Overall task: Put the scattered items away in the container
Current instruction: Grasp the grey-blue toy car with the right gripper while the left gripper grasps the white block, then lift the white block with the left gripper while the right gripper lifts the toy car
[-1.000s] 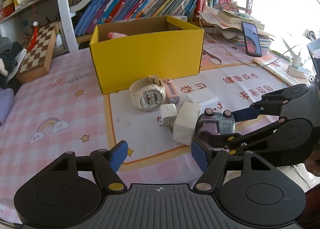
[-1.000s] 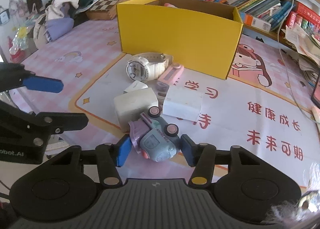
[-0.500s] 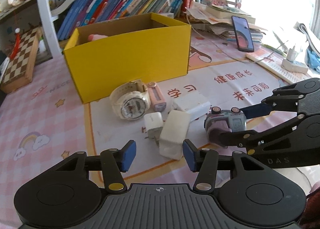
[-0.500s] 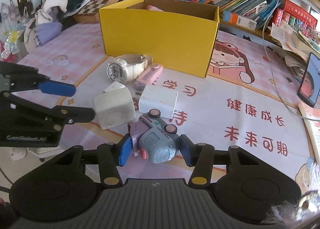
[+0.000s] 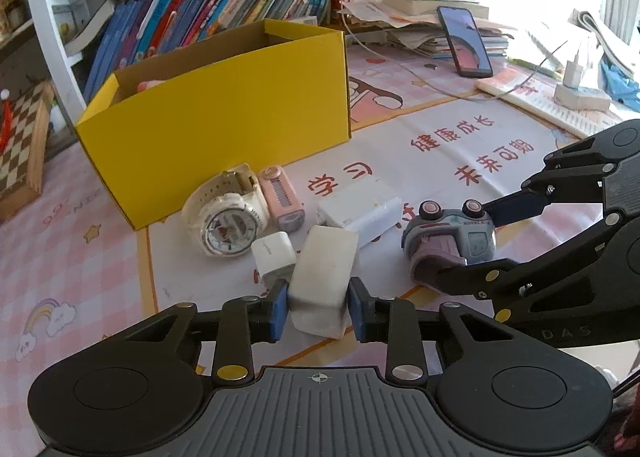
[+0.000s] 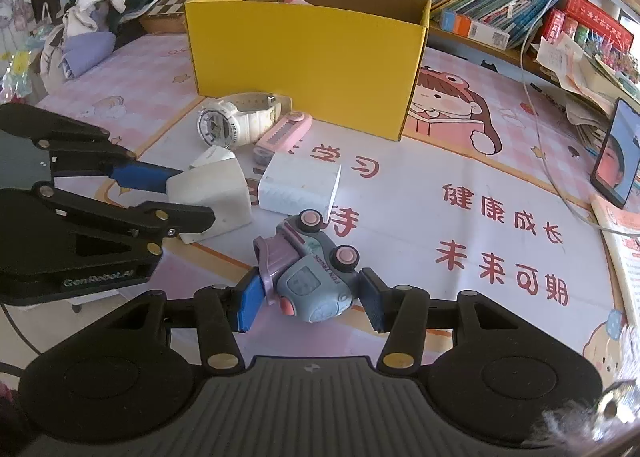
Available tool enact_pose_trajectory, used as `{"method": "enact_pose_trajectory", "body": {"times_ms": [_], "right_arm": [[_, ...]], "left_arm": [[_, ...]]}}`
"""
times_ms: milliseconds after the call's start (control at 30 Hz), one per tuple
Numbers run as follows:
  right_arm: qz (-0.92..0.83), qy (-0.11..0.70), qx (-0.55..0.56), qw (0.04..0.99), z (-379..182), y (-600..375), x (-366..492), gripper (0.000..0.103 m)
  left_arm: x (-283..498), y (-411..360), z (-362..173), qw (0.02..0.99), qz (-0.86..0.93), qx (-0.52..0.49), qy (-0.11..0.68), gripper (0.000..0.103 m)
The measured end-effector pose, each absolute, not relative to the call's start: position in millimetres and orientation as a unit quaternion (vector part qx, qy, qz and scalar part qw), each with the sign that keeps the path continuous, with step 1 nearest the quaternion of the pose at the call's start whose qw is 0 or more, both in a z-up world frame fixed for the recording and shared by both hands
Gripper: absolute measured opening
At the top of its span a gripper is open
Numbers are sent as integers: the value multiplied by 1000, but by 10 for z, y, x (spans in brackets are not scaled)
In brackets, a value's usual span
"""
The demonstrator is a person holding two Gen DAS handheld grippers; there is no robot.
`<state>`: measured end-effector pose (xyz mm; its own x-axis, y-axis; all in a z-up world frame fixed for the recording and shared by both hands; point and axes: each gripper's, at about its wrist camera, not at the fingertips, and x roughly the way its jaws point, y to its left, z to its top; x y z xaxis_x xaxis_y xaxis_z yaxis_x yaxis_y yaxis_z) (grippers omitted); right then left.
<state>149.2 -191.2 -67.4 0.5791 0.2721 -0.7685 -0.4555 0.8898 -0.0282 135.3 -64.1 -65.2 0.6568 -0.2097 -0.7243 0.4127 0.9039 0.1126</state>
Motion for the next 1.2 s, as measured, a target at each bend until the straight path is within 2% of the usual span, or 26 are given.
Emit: {"method": "enact_pose_trajectory", "body": {"times_ms": [467, 533, 733, 1200], "right_arm": [[204, 420, -113, 877, -717, -1905, 1518, 49], [203, 424, -110, 876, -730, -1911, 1537, 49], [206, 423, -99, 877, -677, -1911, 1548, 48], [209, 398, -81, 890, -429, -1813, 1408, 48]], "left_arm": [[1354, -739, -692, 892, -187, 158, 380, 29], [1364, -734, -701, 891, -188, 157, 381, 25], [1277, -621, -589, 893, -201, 126, 381, 22], [1000, -203, -311, 917, -179, 53, 353, 21]]}}
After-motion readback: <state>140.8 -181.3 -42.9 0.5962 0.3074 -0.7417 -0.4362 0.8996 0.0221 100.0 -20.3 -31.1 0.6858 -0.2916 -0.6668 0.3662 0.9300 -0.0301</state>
